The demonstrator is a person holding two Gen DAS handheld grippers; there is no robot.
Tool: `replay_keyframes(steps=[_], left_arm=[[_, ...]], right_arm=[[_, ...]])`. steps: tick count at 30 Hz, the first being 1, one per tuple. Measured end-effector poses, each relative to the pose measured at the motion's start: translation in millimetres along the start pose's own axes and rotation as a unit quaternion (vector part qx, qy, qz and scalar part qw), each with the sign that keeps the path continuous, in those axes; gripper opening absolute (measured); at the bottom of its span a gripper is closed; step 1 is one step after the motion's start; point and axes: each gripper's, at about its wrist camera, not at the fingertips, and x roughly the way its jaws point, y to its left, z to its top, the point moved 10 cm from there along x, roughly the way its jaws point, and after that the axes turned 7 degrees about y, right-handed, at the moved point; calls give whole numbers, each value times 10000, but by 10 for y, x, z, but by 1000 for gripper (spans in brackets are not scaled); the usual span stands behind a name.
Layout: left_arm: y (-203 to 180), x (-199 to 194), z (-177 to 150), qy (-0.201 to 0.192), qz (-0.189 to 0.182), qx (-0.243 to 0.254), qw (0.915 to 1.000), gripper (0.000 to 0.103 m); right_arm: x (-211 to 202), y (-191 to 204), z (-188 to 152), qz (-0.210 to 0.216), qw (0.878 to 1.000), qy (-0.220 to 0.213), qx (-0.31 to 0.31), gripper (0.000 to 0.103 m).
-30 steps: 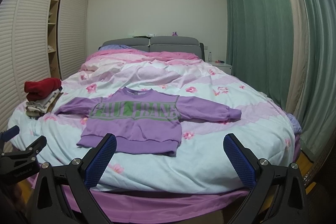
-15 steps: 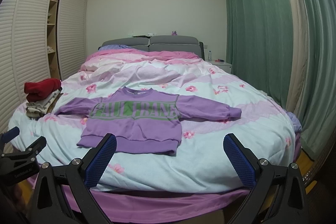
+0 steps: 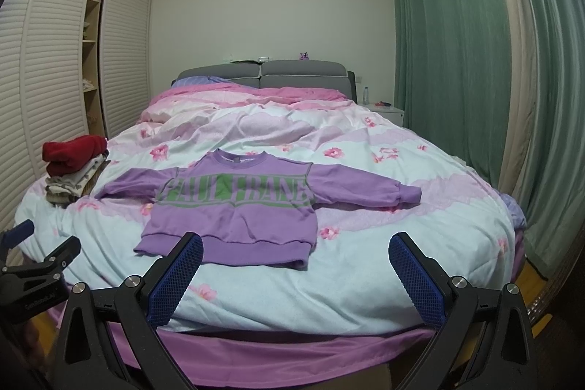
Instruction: Fold small clothes
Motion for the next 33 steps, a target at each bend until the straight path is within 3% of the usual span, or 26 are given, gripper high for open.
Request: replay_keyframes(steps=[33], left_arm=[[-114, 87, 6, 87, -33, -50, 9999, 103]], right_arm=[[42, -39, -6, -27, 9999, 60, 92, 103]])
